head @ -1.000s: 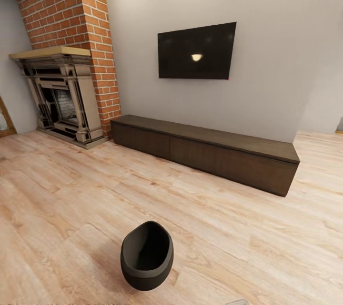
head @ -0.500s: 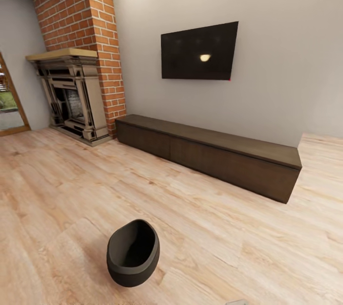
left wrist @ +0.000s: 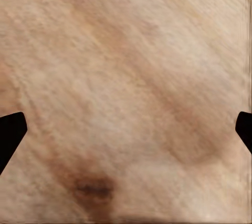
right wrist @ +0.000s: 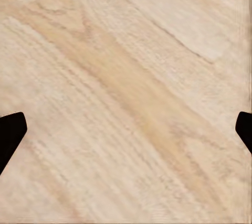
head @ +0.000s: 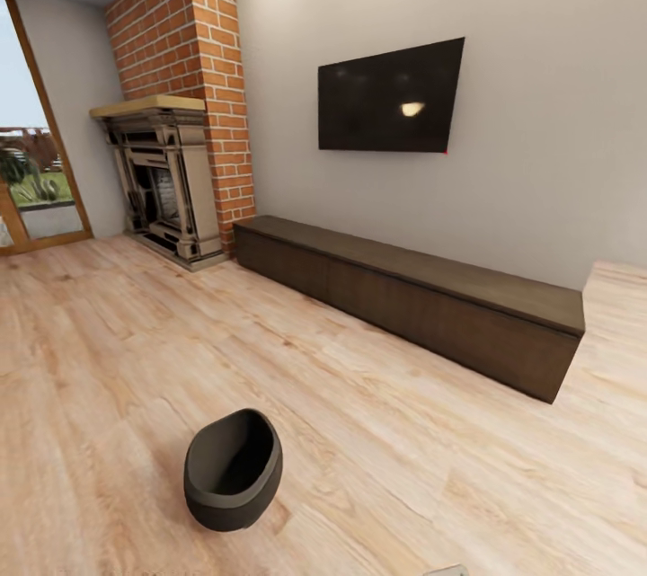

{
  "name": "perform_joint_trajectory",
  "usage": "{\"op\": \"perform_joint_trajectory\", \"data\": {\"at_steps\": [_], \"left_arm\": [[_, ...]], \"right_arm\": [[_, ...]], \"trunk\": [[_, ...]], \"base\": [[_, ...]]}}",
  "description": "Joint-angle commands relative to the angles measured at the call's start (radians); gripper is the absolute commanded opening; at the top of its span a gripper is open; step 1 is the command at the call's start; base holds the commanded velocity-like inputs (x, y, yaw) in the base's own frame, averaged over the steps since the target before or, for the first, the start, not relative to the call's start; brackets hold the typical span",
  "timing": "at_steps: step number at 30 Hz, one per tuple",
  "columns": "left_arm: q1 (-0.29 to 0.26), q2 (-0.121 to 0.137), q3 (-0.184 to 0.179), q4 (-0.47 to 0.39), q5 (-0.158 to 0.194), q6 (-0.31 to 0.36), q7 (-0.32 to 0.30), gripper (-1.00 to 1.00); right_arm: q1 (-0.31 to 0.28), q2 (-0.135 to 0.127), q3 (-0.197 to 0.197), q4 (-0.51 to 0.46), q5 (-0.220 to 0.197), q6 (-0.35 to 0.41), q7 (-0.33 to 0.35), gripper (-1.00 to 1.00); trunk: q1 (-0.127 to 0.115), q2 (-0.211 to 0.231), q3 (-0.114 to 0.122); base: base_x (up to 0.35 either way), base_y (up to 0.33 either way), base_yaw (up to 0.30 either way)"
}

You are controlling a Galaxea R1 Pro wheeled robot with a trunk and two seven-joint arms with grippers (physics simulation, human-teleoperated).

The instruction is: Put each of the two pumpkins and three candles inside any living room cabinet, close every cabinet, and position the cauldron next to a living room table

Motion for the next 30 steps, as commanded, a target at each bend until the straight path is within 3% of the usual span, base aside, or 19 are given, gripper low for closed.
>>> {"op": "perform_joint_trajectory", "data": {"at_steps": [1,30], "left_arm": [[0.0,0.0,-0.005,0.0,0.011,-0.002,-0.005,1.0],[0.0,0.001,-0.005,0.001,0.011,0.0,-0.005,1.0]], "right_arm": [[-0.001,0.0,0.008,-0.003,-0.005,-0.004,-0.007,1.0],[-0.001,0.0,0.008,-0.002,-0.005,-0.002,-0.008,1.0]], "trunk": [[0.0,0.0,-0.001],[0.0,0.0,-0.001]], "base": [[0.0,-0.35,0.243],[0.0,-0.35,0.281]]}}
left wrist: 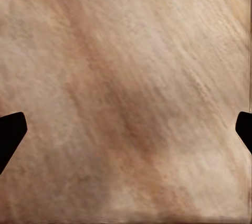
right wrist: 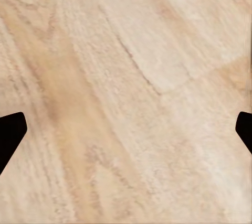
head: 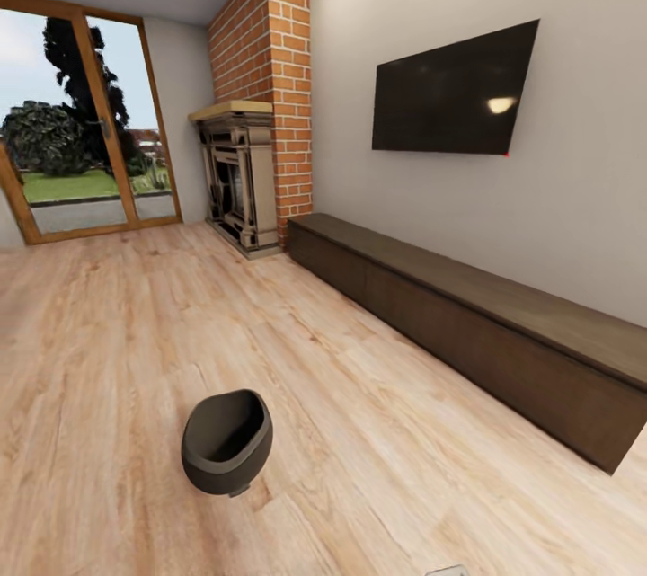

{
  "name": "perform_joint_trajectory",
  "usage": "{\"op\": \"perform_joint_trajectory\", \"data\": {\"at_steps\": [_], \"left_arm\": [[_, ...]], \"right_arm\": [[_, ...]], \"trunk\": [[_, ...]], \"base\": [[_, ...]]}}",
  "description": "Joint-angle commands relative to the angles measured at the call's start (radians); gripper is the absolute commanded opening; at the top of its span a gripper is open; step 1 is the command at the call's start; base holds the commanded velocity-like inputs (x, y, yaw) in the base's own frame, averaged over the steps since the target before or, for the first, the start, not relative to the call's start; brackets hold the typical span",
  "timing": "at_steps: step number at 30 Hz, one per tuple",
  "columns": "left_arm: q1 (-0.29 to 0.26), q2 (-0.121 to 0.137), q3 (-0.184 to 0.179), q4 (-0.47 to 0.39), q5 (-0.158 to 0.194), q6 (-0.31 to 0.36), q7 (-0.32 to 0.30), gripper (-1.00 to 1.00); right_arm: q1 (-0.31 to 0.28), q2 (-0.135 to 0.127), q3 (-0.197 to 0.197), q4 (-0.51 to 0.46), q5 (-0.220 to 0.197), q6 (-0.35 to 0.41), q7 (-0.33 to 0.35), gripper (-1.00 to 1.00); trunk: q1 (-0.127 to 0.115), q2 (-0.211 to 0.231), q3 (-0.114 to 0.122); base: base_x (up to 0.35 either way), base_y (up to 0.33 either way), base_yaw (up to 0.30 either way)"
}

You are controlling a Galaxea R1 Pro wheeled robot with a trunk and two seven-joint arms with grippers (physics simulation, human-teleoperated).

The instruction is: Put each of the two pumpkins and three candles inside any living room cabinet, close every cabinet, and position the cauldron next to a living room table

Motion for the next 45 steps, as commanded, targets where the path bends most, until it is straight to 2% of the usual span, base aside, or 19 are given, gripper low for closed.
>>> {"op": "perform_joint_trajectory", "data": {"at_steps": [1,5,10,17,24,29,39,42,45], "left_arm": [[0.0,0.0,-0.005,0.0,0.011,-0.001,-0.006,1.0],[-0.001,0.006,-0.004,0.001,0.017,0.001,-0.013,1.0],[-0.001,0.008,-0.004,0.001,0.02,-0.001,-0.014,1.0],[-0.001,0.008,-0.003,0.0,0.021,-0.001,-0.014,1.0],[0.0,0.019,-0.002,-0.001,0.023,0.005,-0.014,1.0],[0.0,0.02,-0.002,-0.001,0.026,0.008,-0.013,1.0],[-0.001,0.019,0.0,-0.001,0.028,0.007,-0.011,1.0],[0.0,0.016,0.0,-0.001,0.028,0.006,-0.011,1.0],[-0.001,0.015,0.001,-0.001,0.028,0.006,-0.01,1.0]], "right_arm": [[-0.001,0.0,0.008,-0.003,-0.005,-0.004,-0.007,1.0],[-0.001,0.0,0.007,-0.001,-0.005,-0.003,-0.018,1.0],[-0.001,0.0,0.008,0.003,-0.003,-0.001,-0.076,1.0],[-0.001,0.0,0.008,0.004,-0.002,0.003,-0.085,1.0],[-0.001,-0.011,0.007,0.006,-0.003,0.006,-0.138,1.0],[-0.001,-0.031,0.009,0.006,0.0,0.006,-0.144,1.0],[-0.001,-0.041,0.013,0.008,0.008,0.007,-0.144,1.0],[-0.001,-0.045,0.014,0.009,0.036,0.008,-0.145,1.0],[-0.001,-0.046,0.014,0.009,0.044,0.009,-0.145,1.0]], "trunk": [[0.0,0.0,-0.001],[0.0,0.0,-0.001],[0.0,0.0,-0.001],[0.0,0.0,-0.001],[0.0,0.0,-0.001],[0.0,0.0,-0.001],[0.0,0.0,-0.001],[0.0,0.0,-0.001],[0.0,0.0,-0.001]], "base": [[0.0,-0.348,0.286],[0.0,-0.144,0.287],[0.0,-0.02,0.29],[0.0,-0.002,0.291],[0.157,0.0,0.186],[0.312,0.0,0.086],[0.25,0.0,0.276],[0.038,0.0,0.292],[0.008,0.0,0.292]]}}
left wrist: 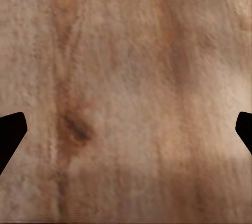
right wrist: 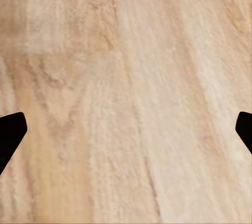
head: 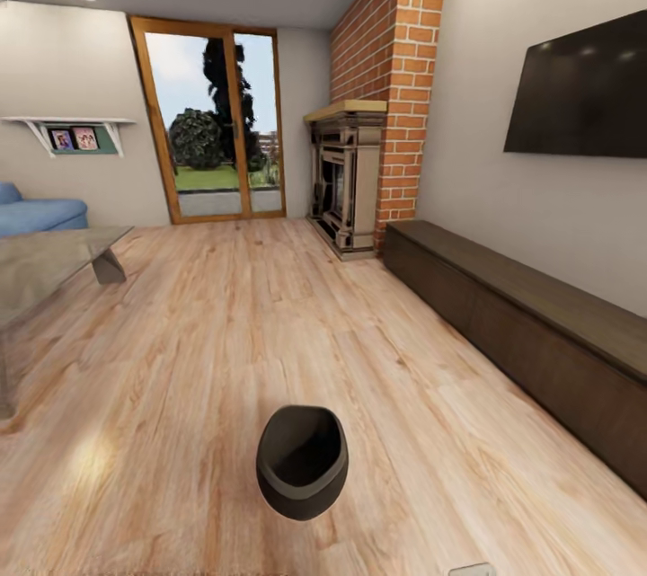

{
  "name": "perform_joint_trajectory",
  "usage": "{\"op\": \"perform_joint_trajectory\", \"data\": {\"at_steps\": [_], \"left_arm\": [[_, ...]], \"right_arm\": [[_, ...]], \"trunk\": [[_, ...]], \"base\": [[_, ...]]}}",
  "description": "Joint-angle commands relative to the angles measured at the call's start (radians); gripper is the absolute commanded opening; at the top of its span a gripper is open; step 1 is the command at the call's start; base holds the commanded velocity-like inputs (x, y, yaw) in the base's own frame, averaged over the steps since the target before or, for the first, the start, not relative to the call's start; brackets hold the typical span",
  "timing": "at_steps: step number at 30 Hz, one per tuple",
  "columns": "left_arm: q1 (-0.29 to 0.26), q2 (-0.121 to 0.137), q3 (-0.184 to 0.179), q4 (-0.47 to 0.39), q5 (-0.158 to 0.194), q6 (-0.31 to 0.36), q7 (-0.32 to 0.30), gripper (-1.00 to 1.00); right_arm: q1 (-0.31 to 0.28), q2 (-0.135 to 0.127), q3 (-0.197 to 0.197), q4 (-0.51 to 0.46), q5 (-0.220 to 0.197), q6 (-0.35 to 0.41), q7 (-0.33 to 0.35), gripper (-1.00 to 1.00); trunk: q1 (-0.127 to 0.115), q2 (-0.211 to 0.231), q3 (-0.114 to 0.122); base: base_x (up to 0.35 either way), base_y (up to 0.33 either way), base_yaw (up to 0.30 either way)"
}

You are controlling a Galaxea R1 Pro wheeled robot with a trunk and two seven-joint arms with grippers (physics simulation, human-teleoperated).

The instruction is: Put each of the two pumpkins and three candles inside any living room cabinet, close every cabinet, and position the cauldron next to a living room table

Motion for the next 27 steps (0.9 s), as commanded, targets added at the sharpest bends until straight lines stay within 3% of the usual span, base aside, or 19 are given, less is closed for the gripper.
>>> {"op": "perform_joint_trajectory", "data": {"at_steps": [1,11,16,21,22,23,24,25,26,27], "left_arm": [[0.0,0.0,-0.005,-0.001,0.011,-0.002,-0.004,1.0],[-0.001,-0.005,-0.005,-0.003,0.011,-0.001,-0.002,1.0],[-0.001,-0.006,-0.005,-0.003,0.011,0.002,-0.001,1.0],[-0.001,-0.005,-0.006,-0.002,0.01,0.02,0.004,1.0],[-0.097,0.004,-0.009,0.019,0.004,0.228,0.176,1.0],[-0.175,0.005,-0.009,0.021,0.004,0.33,0.179,1.0],[-0.218,0.005,-0.009,0.022,0.004,0.385,0.177,1.0],[-0.7,-0.052,-0.009,0.025,0.006,0.775,0.218,1.0],[-0.808,-0.059,-0.009,0.026,0.008,0.852,0.231,1.0],[-0.874,-0.061,-0.009,0.027,0.009,0.887,0.237,1.0]], "right_arm": [[-0.001,-0.002,0.009,-0.005,-0.002,-0.004,-0.01,1.0],[-0.001,-0.01,0.007,-0.004,0.001,-0.005,-0.012,1.0],[-0.001,-0.016,0.006,-0.004,0.0,-0.006,-0.013,1.0],[-0.001,-0.02,0.002,-0.004,-0.006,-0.009,-0.011,1.0],[-0.009,-0.041,-0.069,0.026,-0.083,0.078,-0.007,1.0],[-0.037,-0.037,-0.079,0.052,-0.102,0.164,-0.008,1.0],[-0.061,-0.032,-0.082,0.059,-0.109,0.213,-0.008,1.0],[-0.481,0.045,-0.098,0.085,-0.147,0.709,-0.011,1.0],[-0.596,0.084,-0.1,0.086,-0.176,0.801,-0.012,1.0],[-0.662,0.107,-0.101,0.087,-0.203,0.842,-0.014,1.0]], "trunk": [[0.0,0.0,-0.001],[0.0,0.0,-0.001],[0.0,0.0,-0.001],[0.0,0.0,-0.001],[0.0,0.0,-0.001],[0.0,0.0,-0.001],[0.0,0.0,-0.001],[0.0,0.0,-0.001],[0.0,0.0,-0.001],[0.0,0.0,-0.001]], "base": [[0.004,0.0,0.293],[-0.101,0.0,0.276],[-0.282,0.0,0.077],[-0.045,0.0,0.007],[0.0,0.0,0.0],[0.0,0.0,0.0],[0.0,0.0,0.0],[0.0,0.0,0.0],[0.0,0.0,0.0],[0.0,0.0,0.0]]}}
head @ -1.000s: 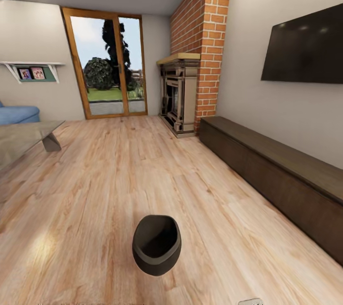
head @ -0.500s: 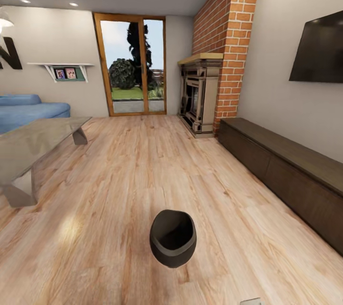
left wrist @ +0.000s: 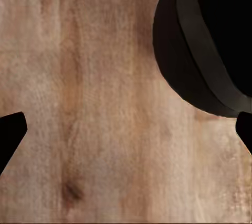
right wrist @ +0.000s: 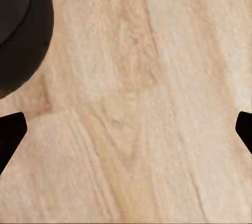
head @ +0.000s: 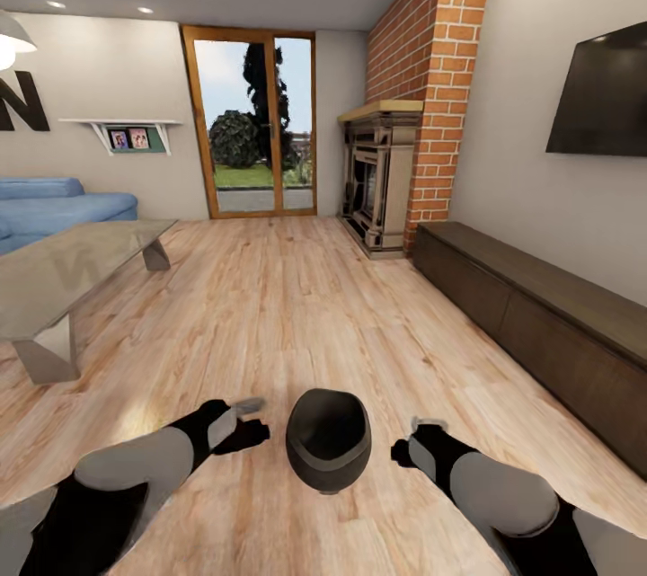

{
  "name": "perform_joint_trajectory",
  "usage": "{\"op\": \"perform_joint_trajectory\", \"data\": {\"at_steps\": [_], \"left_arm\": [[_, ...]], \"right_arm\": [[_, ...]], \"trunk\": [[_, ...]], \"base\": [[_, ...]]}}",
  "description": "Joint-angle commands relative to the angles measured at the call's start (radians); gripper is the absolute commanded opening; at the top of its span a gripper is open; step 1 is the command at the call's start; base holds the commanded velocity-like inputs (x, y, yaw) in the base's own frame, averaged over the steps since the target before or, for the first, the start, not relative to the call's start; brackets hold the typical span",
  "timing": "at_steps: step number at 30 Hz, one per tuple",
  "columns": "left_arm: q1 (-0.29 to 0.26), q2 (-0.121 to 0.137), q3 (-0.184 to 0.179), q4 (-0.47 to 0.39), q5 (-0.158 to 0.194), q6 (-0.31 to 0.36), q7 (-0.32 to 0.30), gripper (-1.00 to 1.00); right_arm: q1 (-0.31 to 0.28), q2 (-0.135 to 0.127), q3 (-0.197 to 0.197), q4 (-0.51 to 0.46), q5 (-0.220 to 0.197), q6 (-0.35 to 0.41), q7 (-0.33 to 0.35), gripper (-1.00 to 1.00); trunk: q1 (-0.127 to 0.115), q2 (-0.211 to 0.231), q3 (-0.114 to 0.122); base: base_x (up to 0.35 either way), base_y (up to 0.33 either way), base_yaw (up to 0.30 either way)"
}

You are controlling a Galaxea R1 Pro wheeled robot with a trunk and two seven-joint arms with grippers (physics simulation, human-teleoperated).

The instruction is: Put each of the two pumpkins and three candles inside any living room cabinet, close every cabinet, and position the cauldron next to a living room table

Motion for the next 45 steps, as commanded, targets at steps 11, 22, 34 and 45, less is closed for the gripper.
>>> {"op": "perform_joint_trajectory", "data": {"at_steps": [11,22,34,45], "left_arm": [[-0.352,-0.013,-0.005,-0.012,0.007,-0.008,0.009,1.0],[-0.33,-0.009,-0.006,-0.101,0.002,-0.129,-0.07,1.0],[-0.114,0.003,-0.007,-0.136,-0.029,-0.414,-0.067,1.0],[-0.113,-0.001,-0.009,-0.137,-0.038,-0.397,-0.069,1.0]], "right_arm": [[-0.342,0.084,0.009,0.001,-0.063,0.012,-0.027,1.0],[-0.34,0.084,0.016,-0.101,-0.065,-0.076,-0.028,1.0],[-0.264,0.084,0.023,-0.178,-0.062,-0.198,-0.029,1.0],[-0.254,0.084,0.023,-0.18,-0.063,-0.08,-0.142,1.0]], "trunk": [[0.0,-0.001,-0.001],[0.0,-0.001,-0.001],[0.0,-0.001,-0.001],[0.004,-0.003,-0.043]], "base": [[0.0,0.0,0.0],[0.0,0.0,0.0],[0.0,0.0,0.0],[0.0,0.0,0.0]]}}
